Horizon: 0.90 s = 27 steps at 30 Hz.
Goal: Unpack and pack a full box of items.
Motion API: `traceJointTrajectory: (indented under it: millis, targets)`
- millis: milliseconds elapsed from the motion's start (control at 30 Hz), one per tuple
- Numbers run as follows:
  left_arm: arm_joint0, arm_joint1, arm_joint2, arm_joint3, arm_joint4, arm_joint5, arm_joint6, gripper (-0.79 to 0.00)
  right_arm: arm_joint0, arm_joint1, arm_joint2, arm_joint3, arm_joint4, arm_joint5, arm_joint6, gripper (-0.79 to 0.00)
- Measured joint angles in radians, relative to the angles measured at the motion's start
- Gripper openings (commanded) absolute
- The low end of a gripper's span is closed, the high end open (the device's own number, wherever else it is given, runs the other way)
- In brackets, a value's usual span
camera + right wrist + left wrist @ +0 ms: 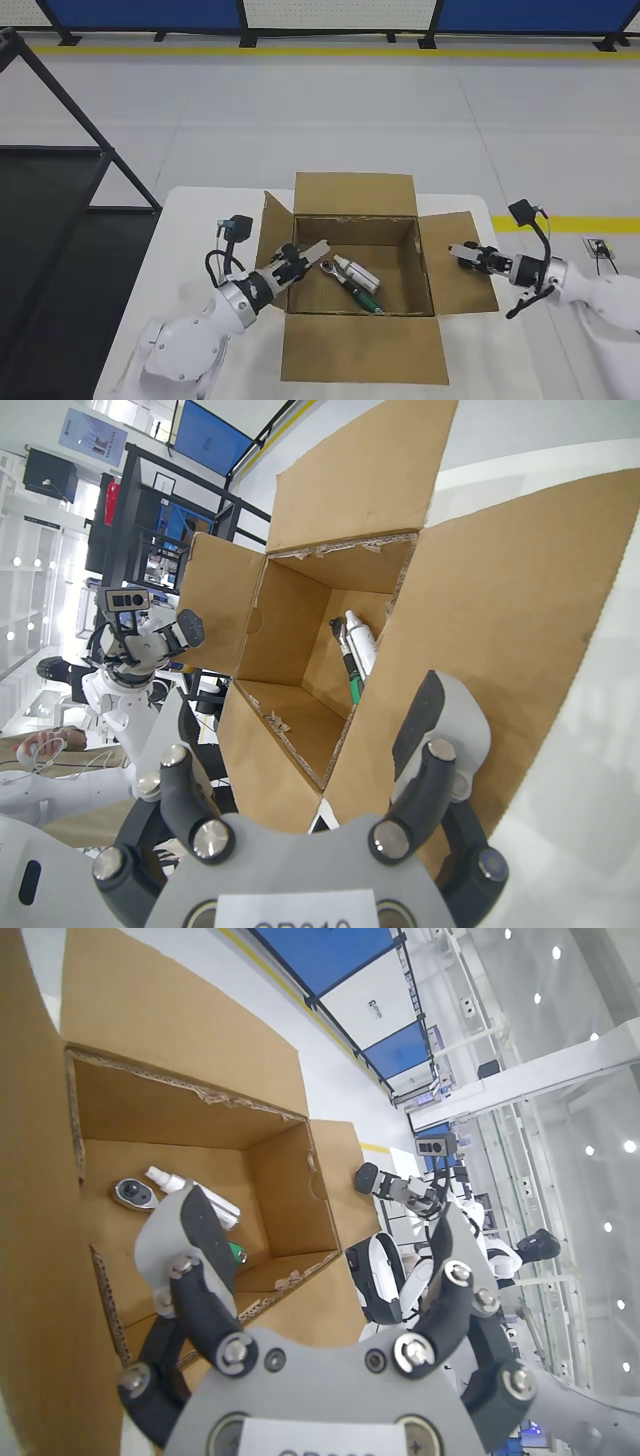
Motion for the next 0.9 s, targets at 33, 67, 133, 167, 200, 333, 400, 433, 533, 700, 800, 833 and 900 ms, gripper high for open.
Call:
traceJointTrajectory:
  millis: [33,67,133,167,200,333,400,433,533,700,800,833,900]
  targets:
    - [0.003,0.001,-0.006,-0.001,-0.004,0.000,0.003,0.000,0.004,0.001,-0.004,0.006,-0.008,0.006,0.005,0.000]
    - [0.006,0.002,-0.012,-0.002,-0.010,0.000,0.005,0.000,0.010,0.002,-0.011,0.015,-0.018,0.013,0.013,0.000]
    - [0.010,0.003,-0.019,-0.003,-0.017,0.001,0.007,0.000,0.017,0.003,-0.025,0.026,-0.029,0.018,0.031,0.000]
    - [0.012,0.004,-0.023,-0.002,-0.019,0.003,0.007,0.000,0.021,0.003,-0.036,0.032,-0.037,0.019,0.046,0.000]
    - [0.012,0.005,-0.026,-0.002,-0.019,0.004,0.008,0.000,0.024,0.004,-0.045,0.036,-0.044,0.019,0.058,0.000]
    - [0.011,0.008,-0.035,0.004,-0.021,0.012,0.011,0.000,0.040,0.003,-0.085,0.051,-0.063,0.003,0.094,0.000]
    - [0.009,0.009,-0.042,0.009,-0.026,0.016,0.012,0.000,0.048,0.003,-0.103,0.058,-0.059,-0.011,0.105,0.000]
    - [0.008,0.010,-0.045,0.011,-0.028,0.017,0.013,0.000,0.050,0.002,-0.108,0.061,-0.055,-0.016,0.108,0.000]
    - [0.005,0.012,-0.055,0.021,-0.032,0.018,0.016,0.000,0.055,0.002,-0.121,0.068,-0.028,-0.039,0.125,0.000]
    - [0.008,0.016,-0.069,0.027,-0.042,0.017,0.023,0.000,0.055,0.002,-0.140,0.060,0.011,-0.075,0.152,0.000]
    - [0.013,0.018,-0.077,0.024,-0.046,0.016,0.027,0.000,0.059,0.001,-0.156,0.055,0.014,-0.077,0.149,0.000]
    - [0.014,0.019,-0.079,0.023,-0.047,0.015,0.028,0.000,0.062,0.001,-0.162,0.055,0.012,-0.076,0.146,0.000]
    - [0.017,0.020,-0.084,0.021,-0.049,0.013,0.029,0.000,0.071,-0.002,-0.180,0.056,0.002,-0.069,0.133,0.000]
